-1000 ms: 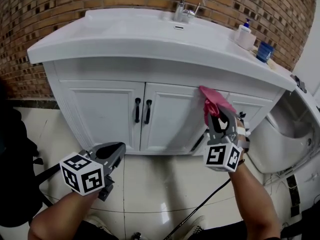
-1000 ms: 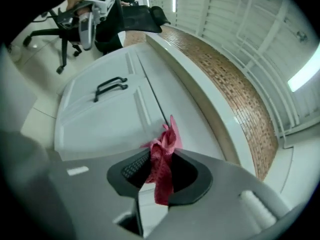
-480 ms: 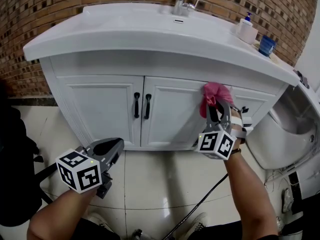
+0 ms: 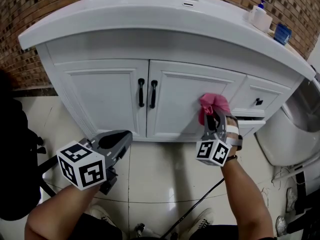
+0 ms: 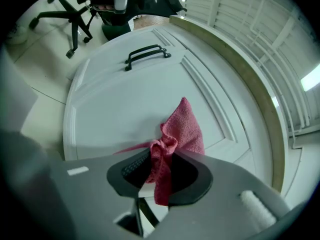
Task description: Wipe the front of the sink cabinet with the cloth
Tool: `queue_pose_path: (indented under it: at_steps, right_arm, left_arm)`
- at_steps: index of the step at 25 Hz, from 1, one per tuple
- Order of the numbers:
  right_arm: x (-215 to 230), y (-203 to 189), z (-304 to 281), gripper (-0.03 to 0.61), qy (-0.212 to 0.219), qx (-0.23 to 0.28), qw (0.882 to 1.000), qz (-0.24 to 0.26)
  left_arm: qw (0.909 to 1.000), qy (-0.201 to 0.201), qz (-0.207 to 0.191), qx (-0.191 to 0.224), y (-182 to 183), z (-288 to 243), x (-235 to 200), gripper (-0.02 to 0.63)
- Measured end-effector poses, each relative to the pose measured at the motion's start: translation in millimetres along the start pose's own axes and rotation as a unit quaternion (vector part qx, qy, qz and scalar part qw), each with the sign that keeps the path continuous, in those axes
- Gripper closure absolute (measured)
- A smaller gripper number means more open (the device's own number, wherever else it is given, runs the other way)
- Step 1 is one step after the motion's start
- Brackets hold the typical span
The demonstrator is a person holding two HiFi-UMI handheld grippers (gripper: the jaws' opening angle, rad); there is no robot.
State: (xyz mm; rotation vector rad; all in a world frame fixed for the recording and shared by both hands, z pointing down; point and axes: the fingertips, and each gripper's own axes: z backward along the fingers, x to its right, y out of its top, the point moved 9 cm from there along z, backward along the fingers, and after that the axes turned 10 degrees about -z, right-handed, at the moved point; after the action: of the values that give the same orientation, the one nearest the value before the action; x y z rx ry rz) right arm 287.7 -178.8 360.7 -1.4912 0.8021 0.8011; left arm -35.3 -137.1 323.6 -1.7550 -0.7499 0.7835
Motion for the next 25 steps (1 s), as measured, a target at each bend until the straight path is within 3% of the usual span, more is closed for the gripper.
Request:
queue_pose_path:
  at_steps: [10,20,25]
  right_arm:
    - [-64,-39,-5,0.479,0.032,-0.016,0.999,-0.011]
    - [-131,-77,-12,0.479,0.109,-0.069,0.992,0.008]
    - [-163,-101,-14,0.479,0.163,-0.108,0.980,0.032]
  left_arm:
    - [0.9998,0.006,0.009,-0.015,-6,-11,-2,0.607]
    - [0.9995,0.005,0.018,-0.027,-13,-13,-9,0.607]
    - [0.9993,0.011,0.025,-0.025,-13,-8,-15,0.607]
